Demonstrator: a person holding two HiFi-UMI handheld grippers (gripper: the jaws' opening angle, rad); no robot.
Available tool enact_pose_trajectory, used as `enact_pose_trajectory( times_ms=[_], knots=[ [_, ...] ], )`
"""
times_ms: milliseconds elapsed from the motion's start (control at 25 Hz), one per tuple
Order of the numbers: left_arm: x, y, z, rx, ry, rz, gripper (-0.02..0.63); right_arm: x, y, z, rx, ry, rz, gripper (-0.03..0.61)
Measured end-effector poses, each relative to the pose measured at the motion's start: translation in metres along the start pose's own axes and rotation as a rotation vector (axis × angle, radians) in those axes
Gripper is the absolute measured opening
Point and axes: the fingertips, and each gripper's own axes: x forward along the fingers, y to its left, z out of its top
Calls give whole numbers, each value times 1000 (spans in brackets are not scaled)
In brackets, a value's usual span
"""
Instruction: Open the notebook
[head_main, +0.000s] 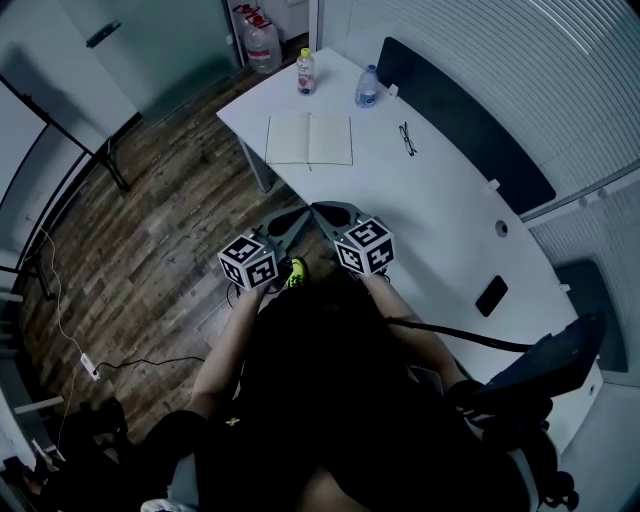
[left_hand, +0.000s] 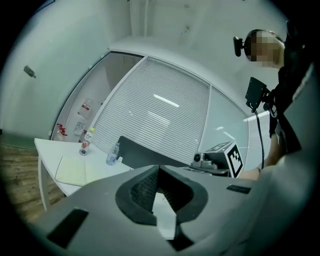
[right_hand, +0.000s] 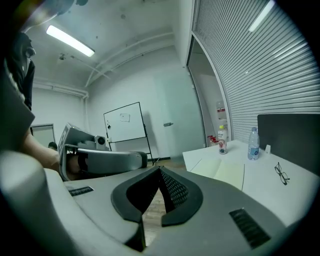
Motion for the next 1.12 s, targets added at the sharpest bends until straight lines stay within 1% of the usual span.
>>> enact_pose_trajectory(
  times_ms=[240,400,640,840,1000,1120],
  knots=[
    [-17,-46,-22,5,-11,23,5,-40,30,-19,-8,4,10,21],
    [-22,-78,-36,17,5,18,5,-70,44,-31,24,-2,9,21],
    [-27,-117,-53,24,19,21,5,-106,61,-45,43,-4,7,20],
    [-35,-134,-61,25,24,36,5,-121,74,-52,49,-9,10,20],
    [-40,-139,-66,-5,17,32,5,-125,81,-56,42,5,16,20],
    [-41,-138,-68,-31,7,33,5,-125,81,-58,12,24,9,18]
  ],
)
